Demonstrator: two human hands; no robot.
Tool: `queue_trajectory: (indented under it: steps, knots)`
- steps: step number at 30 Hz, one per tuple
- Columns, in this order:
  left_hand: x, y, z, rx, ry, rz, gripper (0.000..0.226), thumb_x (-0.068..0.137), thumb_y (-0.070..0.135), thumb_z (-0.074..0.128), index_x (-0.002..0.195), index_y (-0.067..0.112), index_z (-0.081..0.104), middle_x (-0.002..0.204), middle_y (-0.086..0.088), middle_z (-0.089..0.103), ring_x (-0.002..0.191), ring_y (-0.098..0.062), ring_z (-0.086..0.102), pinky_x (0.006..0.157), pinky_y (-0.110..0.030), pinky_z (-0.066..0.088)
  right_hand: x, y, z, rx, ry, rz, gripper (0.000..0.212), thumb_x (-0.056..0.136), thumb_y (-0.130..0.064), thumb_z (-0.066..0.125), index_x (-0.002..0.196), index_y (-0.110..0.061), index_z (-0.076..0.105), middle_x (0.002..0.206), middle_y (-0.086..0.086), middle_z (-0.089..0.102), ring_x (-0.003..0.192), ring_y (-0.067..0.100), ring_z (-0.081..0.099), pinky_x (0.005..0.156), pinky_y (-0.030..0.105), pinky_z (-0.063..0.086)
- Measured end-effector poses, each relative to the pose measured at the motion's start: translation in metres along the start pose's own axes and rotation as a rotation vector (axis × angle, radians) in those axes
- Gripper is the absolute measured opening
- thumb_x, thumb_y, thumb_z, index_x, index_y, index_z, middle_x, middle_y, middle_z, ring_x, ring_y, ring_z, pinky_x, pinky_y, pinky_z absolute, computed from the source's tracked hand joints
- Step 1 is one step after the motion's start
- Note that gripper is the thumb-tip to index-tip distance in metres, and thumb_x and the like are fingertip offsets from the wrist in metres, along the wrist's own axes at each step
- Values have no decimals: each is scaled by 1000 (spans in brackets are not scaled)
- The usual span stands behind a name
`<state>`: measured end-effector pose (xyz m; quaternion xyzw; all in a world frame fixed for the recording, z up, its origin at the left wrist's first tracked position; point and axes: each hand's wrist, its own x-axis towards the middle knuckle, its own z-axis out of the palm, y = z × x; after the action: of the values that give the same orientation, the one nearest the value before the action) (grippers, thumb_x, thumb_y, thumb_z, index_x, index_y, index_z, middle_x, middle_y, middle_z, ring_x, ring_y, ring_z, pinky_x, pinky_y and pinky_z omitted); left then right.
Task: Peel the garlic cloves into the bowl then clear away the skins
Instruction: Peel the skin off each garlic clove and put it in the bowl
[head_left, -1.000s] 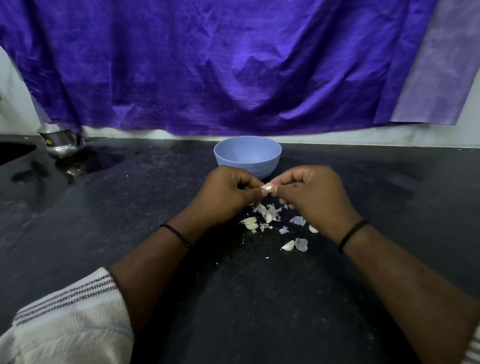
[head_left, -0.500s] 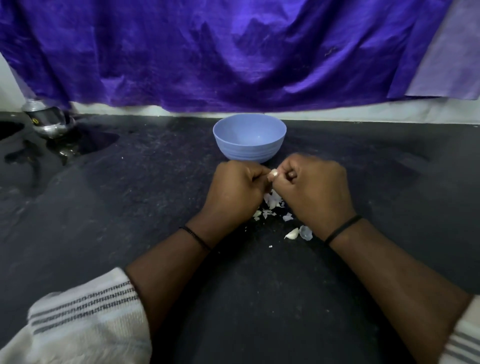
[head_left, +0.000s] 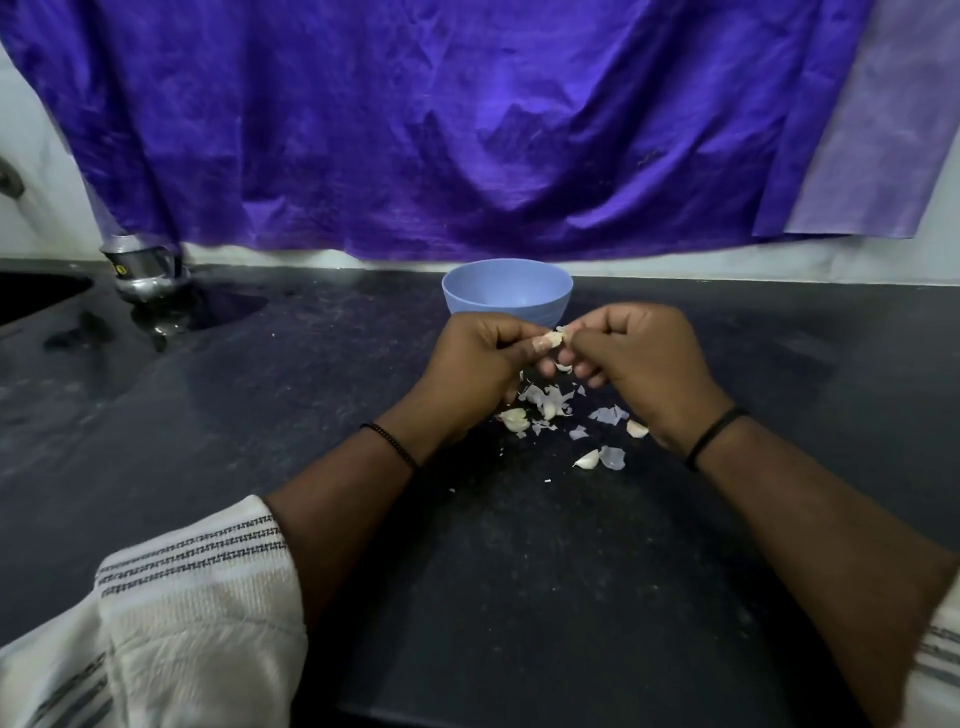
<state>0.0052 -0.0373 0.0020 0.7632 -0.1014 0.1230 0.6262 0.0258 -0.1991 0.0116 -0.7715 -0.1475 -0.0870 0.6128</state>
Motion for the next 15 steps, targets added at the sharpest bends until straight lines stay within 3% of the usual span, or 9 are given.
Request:
queue_trajectory:
  steps: [5,8,11,15]
  knots:
    - [2,-3,-1,-3,-27,-24,12,94,7,64,98,2,74,75,-10,70,44,-10,43,42,-19,36,1,1,-2,49,-14,41,8,87,-4,64,84,-4,72,67,5,72,58,11,58,53,22,48]
    - [3,-6,-1,59,79,30,16,87,6,72,102,3,74,74,-10,68,49,-3,51,50,-15,43,1,2,-1,29,-2,30,10,87,-5,65,81,-9,72,67,4,73,57,9,59,53,21,49]
    - [3,-7,-1,145,157,115,10,82,10,78,91,6,76,75,-7,73,61,-7,62,60,-21,52,1,3,-1,2,9,7,9,87,-7,66,81,-10,73,68,3,74,57,8,60,53,19,49]
    - [1,-9,3,195,134,115,5,87,10,74,88,14,77,65,4,71,48,-6,59,51,-21,49,2,4,1,-5,30,-14,8,85,-7,67,81,-9,74,67,2,73,54,4,59,52,16,46]
